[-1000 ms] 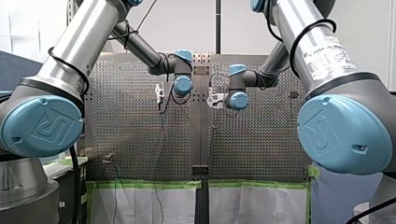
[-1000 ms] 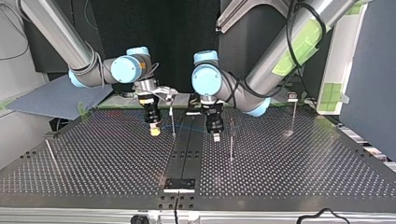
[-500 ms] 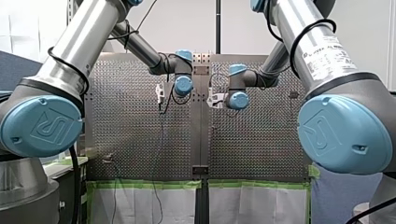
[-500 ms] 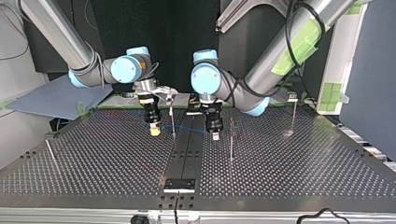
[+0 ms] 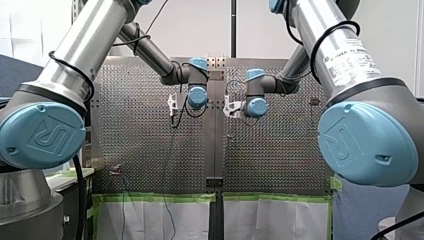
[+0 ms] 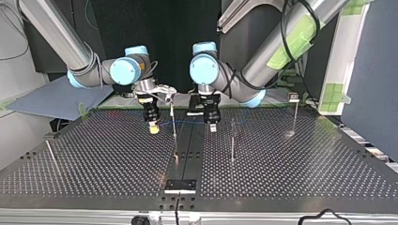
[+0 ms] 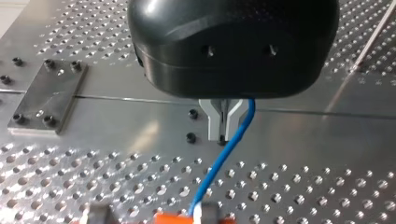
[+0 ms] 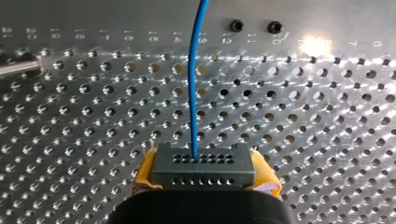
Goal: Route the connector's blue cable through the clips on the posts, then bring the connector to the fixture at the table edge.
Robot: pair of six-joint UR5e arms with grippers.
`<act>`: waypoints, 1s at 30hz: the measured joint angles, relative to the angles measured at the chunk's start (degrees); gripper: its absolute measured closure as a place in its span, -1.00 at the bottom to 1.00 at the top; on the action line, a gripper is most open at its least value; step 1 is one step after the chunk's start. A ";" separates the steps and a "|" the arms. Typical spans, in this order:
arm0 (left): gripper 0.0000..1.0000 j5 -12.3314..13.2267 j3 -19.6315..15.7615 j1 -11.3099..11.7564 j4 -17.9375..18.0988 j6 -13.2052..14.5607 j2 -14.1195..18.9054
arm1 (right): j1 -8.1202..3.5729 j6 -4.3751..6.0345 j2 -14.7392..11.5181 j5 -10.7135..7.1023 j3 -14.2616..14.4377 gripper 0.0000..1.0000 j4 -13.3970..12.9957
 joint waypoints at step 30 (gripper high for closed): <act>1.00 -0.38 -5.48 -2.97 5.80 0.30 -0.18 | -0.03 -0.54 0.00 2.02 3.53 1.00 0.75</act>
